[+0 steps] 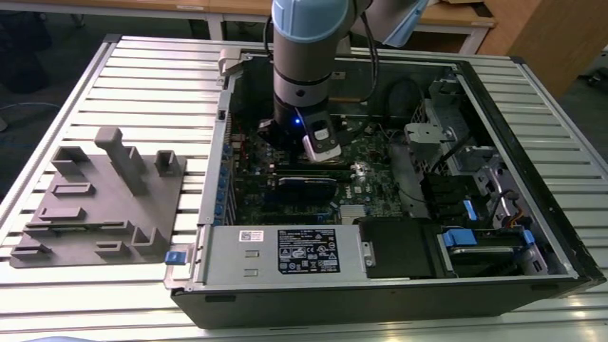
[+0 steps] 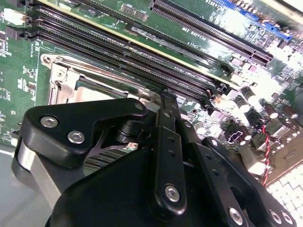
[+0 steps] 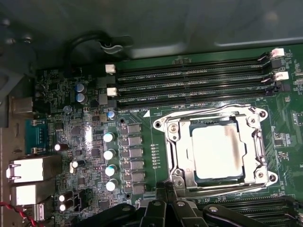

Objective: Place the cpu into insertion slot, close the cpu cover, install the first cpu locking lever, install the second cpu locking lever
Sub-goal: 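Install the second cpu locking lever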

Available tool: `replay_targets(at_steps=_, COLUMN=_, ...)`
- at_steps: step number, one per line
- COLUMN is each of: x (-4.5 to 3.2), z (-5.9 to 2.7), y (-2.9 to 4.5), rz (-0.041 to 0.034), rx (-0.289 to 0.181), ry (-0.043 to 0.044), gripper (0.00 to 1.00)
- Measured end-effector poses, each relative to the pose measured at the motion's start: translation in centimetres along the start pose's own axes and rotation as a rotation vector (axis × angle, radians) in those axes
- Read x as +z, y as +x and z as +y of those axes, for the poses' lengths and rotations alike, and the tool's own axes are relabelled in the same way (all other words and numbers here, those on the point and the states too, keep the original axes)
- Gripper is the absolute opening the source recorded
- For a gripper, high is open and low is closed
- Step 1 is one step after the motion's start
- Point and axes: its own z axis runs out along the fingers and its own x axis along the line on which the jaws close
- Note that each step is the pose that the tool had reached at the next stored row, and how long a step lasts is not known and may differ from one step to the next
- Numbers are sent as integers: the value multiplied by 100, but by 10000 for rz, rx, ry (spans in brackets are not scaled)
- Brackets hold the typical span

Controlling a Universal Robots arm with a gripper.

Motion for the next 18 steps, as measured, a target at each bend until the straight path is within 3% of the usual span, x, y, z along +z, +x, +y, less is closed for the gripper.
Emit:
replay_targets(at_steps=6, x=-32, z=4, y=2, rz=-2, rx=0, ry=-5, gripper=11)
replay_targets(at_steps=18, x=-297, z=36, y=6, rz=0, rx=0, ry=0, gripper=11)
